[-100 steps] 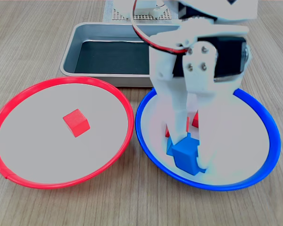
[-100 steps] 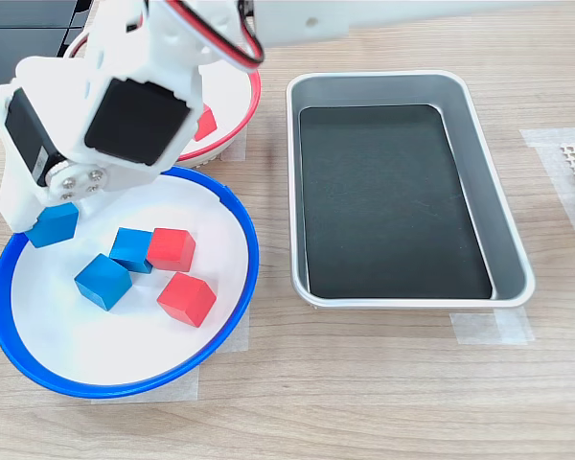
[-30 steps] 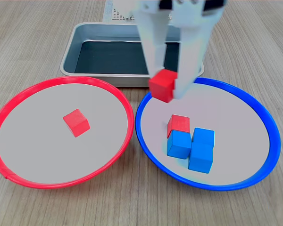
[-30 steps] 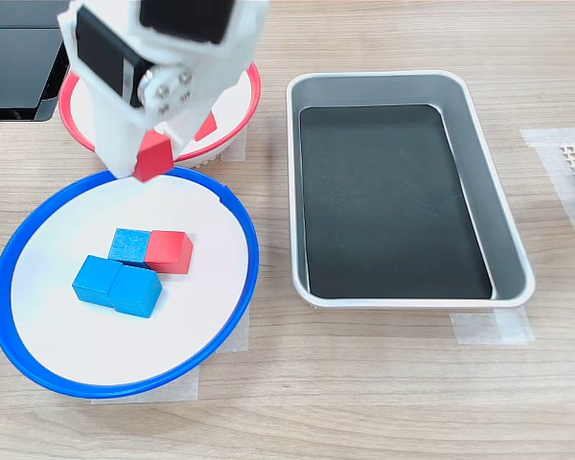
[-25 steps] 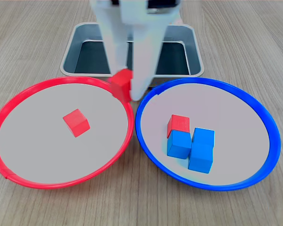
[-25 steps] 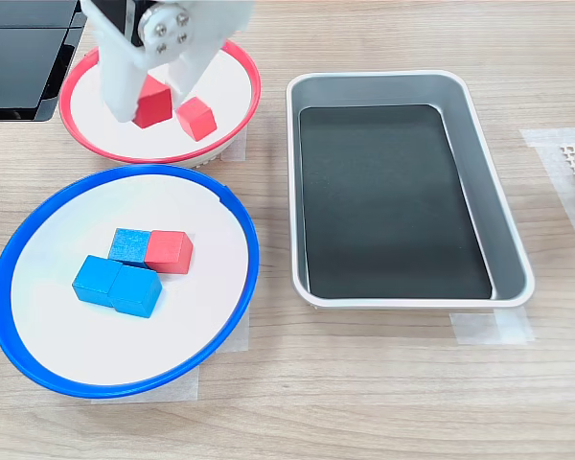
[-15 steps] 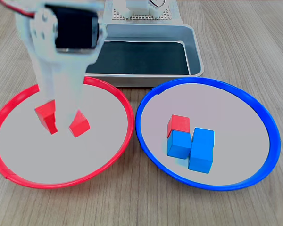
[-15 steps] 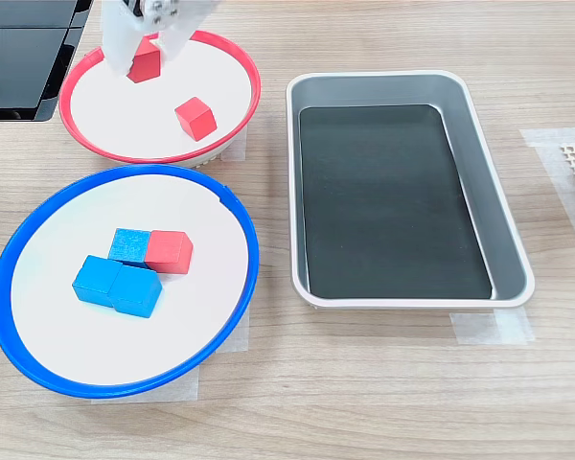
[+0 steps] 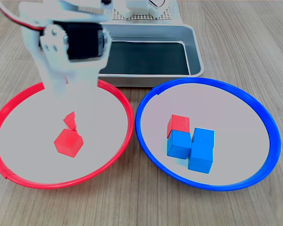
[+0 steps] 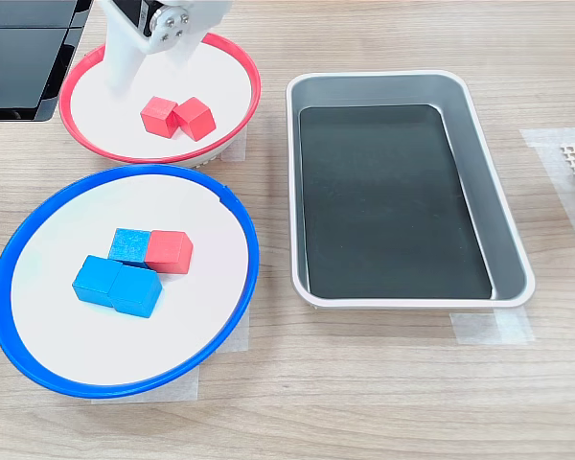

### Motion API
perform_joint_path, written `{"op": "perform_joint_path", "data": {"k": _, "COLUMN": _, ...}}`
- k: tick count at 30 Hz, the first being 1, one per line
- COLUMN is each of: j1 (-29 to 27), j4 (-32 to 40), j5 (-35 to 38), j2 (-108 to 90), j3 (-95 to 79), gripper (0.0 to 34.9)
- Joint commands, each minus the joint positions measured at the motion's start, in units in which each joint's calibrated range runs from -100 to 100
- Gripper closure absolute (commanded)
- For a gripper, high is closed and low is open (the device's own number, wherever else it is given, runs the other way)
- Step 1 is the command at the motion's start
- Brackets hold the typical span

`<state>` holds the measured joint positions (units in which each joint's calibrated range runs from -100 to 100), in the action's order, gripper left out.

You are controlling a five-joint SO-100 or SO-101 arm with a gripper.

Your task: Resolve any anomalies and move all blocks to matching dishes

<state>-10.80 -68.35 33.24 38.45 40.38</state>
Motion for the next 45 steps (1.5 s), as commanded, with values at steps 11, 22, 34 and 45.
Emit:
{"op": "perform_joint_path", "data": {"k": 11, "j1": 17.6, "j4": -11.5, "j5": -2.0, "j2": -10.9, "j3": -0.5, "gripper": 22.4}}
{"op": "perform_joint_path", "data": {"k": 22, "j1": 19.5, "j4": -3.7, "j5": 8.6, "j2": -6.4, "j3": -9.5, "gripper": 23.3}}
{"op": "perform_joint_path", "data": {"k": 34, "j1": 20.3, "j4": -1.7, "j5": 10.2, "j2": -4.3, "j3": -11.9, "gripper": 22.6}}
{"op": "perform_joint_path", "data": {"k": 45, "j1": 19.6, "j4": 1.0, "j5": 12.0, "j2": 2.4, "j3": -6.2, "gripper": 22.2}}
